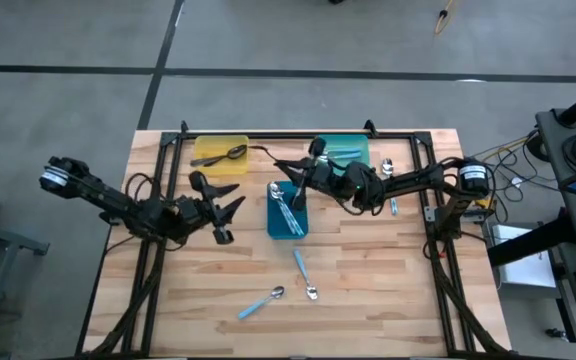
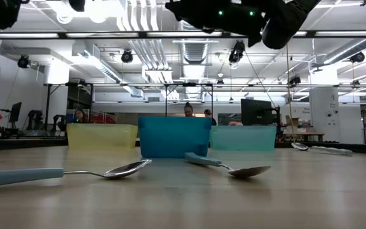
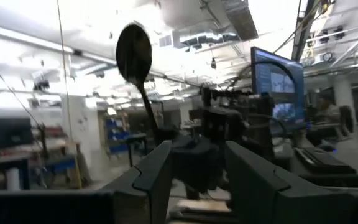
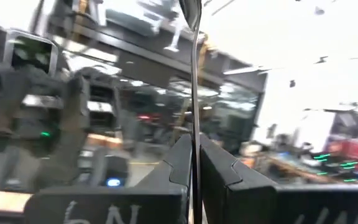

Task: Sort silverware by color (type)
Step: Put the black spoon into the yellow bin

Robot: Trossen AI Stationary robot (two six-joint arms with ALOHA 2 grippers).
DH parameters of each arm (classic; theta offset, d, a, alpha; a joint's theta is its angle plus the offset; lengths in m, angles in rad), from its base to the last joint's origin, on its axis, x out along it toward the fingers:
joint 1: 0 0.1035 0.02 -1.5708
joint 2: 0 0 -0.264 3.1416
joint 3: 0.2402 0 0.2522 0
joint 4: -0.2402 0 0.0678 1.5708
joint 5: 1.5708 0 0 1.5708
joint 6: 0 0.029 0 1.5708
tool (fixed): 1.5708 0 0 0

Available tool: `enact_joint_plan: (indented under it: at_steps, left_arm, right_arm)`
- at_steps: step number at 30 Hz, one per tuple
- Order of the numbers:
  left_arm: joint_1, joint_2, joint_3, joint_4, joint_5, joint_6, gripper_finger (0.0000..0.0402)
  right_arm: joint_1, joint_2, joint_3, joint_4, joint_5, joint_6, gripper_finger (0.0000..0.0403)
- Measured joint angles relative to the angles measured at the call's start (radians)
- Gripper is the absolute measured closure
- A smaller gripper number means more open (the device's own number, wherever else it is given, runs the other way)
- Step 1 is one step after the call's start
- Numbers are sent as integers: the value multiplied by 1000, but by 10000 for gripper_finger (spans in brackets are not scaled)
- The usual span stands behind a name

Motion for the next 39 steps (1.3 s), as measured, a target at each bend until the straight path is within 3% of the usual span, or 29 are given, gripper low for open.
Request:
enact_joint_plan:
  at_steps: [5, 11, 22, 33, 39]
  left_arm:
    - [34, 13, 87, -27, 1, 99, 272]
    - [114, 53, 164, -117, 41, 40, 272]
    - [248, 187, 277, -119, 211, -118, 272]
    - [266, 315, 391, -114, 205, -133, 285]
    - [265, 311, 385, -110, 188, -137, 334]
  right_arm:
    - [71, 0, 0, 38, 192, -152, 394]
    - [158, 0, 0, 94, 373, -338, 394]
    - [192, 1, 0, 79, 454, -424, 394]
    - [192, 2, 0, 73, 500, -453, 394]
    - [192, 2, 0, 72, 500, -452, 394]
